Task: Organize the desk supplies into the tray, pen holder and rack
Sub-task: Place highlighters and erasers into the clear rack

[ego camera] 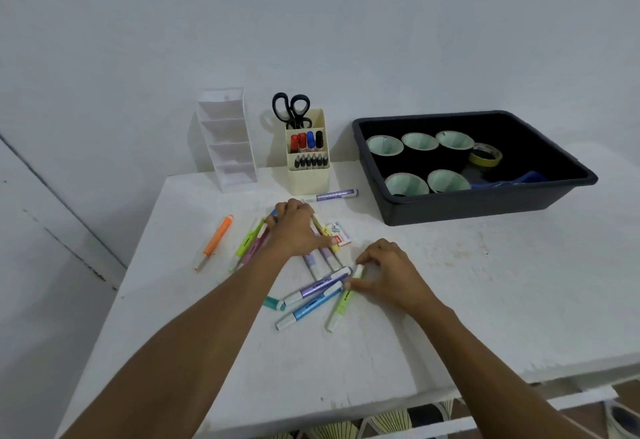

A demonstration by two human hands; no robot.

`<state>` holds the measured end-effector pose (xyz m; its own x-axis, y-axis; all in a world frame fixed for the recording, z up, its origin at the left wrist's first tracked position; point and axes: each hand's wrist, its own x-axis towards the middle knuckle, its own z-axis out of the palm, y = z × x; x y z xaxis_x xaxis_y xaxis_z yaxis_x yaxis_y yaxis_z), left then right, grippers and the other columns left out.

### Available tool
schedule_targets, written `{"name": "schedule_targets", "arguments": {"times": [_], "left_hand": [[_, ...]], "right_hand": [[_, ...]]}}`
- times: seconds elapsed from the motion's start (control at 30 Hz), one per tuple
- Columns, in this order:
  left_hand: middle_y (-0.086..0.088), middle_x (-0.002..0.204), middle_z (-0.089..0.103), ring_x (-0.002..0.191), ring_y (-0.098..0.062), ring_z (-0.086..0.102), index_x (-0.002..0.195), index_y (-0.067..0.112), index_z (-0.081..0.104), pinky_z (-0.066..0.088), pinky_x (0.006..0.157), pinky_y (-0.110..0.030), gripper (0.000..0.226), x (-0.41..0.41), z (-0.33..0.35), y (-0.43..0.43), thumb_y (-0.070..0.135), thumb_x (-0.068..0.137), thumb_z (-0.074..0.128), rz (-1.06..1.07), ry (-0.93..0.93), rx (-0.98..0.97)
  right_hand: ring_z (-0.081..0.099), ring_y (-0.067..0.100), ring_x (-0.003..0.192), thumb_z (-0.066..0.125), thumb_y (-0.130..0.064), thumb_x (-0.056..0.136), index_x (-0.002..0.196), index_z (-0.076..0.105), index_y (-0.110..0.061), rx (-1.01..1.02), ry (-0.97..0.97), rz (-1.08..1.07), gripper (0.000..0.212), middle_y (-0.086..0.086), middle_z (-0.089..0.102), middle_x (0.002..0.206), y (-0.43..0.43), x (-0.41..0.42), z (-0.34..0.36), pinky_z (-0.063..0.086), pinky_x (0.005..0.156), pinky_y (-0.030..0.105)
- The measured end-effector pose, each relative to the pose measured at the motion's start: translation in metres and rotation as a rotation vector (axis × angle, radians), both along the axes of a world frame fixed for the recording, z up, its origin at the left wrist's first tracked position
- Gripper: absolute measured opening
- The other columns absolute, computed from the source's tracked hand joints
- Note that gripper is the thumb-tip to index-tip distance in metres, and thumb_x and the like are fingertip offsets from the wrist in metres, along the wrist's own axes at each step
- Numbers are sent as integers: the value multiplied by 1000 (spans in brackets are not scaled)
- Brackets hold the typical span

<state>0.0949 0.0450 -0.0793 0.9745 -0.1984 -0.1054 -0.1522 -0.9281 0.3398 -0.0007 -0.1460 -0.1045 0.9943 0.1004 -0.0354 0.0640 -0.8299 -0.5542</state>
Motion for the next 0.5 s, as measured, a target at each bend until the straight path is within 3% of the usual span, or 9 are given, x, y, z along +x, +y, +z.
{"name": "schedule_targets", "arguments": {"times": [0.1, 0.2, 0.33, 0.5], "left_hand": [[-2, 120, 50, 113, -23, 48, 117, 28, 47, 44, 93, -43, 61, 1, 4, 2, 46, 70, 82, 84, 8, -312], [-4, 106, 66, 91, -24, 67, 107, 25, 47, 59, 73, -40, 40, 0, 16, 4, 17, 82, 76, 116, 39, -720], [-7, 99, 69, 90, -20, 69, 110, 27, 49, 57, 74, -29, 37, -3, 29, 13, 8, 86, 70, 112, 9, -939], [-13, 101, 65, 93, -28, 67, 114, 26, 54, 60, 76, -38, 39, -2, 31, 31, 4, 85, 69, 134, -25, -1043]], "right_hand": [[53, 10, 86, 82, -44, 70, 90, 60, -25, 114, -8, -27, 35, -10, 58, 91, -4, 4, 5, 48, 71, 20], [58, 12, 82, 82, -38, 72, 95, 61, -22, 189, 14, -40, 35, -7, 62, 89, -10, 10, 11, 48, 68, 16], [50, 8, 97, 77, -54, 71, 122, 58, -25, -32, 68, 51, 62, -9, 54, 114, -13, 12, 16, 47, 83, 22], [51, 9, 86, 77, -43, 77, 96, 67, -28, -35, 63, 211, 26, -12, 54, 100, -19, 16, 20, 45, 73, 17]]}}
